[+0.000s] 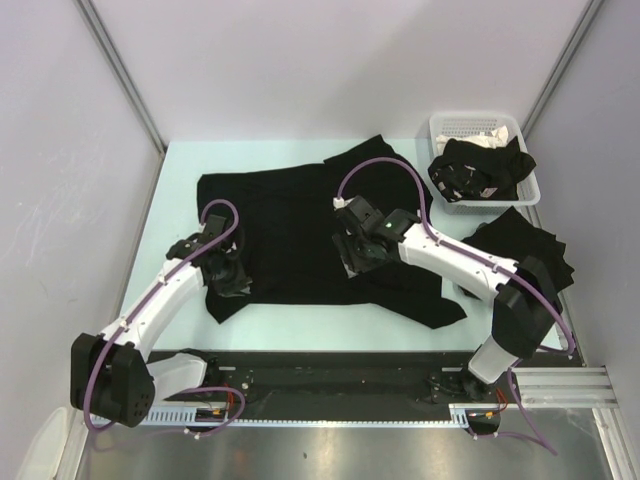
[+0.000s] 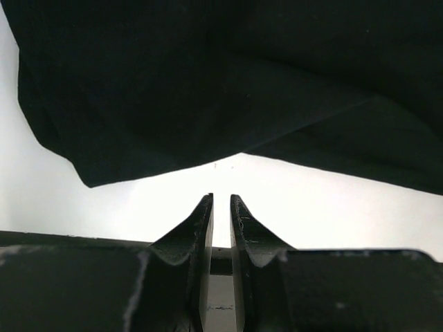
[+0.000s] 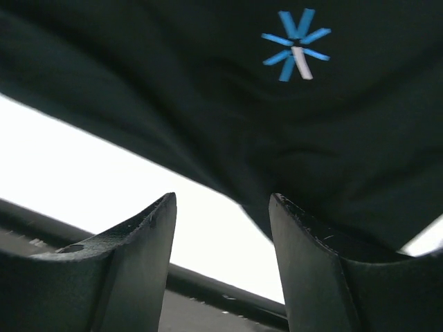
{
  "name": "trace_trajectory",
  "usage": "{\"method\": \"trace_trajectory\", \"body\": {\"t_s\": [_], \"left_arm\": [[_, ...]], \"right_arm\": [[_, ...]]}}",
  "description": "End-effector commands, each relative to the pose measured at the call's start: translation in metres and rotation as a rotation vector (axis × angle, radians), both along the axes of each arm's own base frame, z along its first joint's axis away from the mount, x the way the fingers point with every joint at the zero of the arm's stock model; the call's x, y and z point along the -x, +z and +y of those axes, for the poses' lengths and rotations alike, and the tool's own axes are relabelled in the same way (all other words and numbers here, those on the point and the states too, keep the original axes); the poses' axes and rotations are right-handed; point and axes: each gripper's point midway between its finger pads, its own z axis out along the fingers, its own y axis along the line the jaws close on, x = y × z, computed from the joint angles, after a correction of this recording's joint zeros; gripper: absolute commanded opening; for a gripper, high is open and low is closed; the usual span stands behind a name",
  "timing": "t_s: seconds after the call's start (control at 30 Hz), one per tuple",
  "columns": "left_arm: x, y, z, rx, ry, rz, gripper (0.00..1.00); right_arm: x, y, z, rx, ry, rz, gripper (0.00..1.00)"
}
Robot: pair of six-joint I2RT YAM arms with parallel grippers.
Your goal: Fold and stack the t-shirts
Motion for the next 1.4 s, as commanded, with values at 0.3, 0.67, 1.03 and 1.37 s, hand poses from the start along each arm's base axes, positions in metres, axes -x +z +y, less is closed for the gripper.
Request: {"method": "trace_trajectory", "body": {"t_s": [0.3,0.67,1.03,1.37], "left_arm": [[-0.018,0.014,-0.007,0.011,-0.044,-0.053,0.2],[-0.018,0.012,-0.013,0.04,-0.063,-0.044,0.2],[-0.017,0.013,-0.013,0.038,-0.069,-0.045,0.2],[-0.017,0.014,-0.013,0.033,-0.079,-0.04,0.2]], "right_arm": [[-0.01,-0.017,-0.076,0.153,-0.228,0.048,0.63],[0.001,-0.026,-0.112,0.001,-0.34,0.153,0.64],[0.024,-0.043,-0.109,-0.096,-0.371,0.236,0.63],[0.029,-0.059,-0.108,-0.107,-0.373,0.261,0.62]]}}
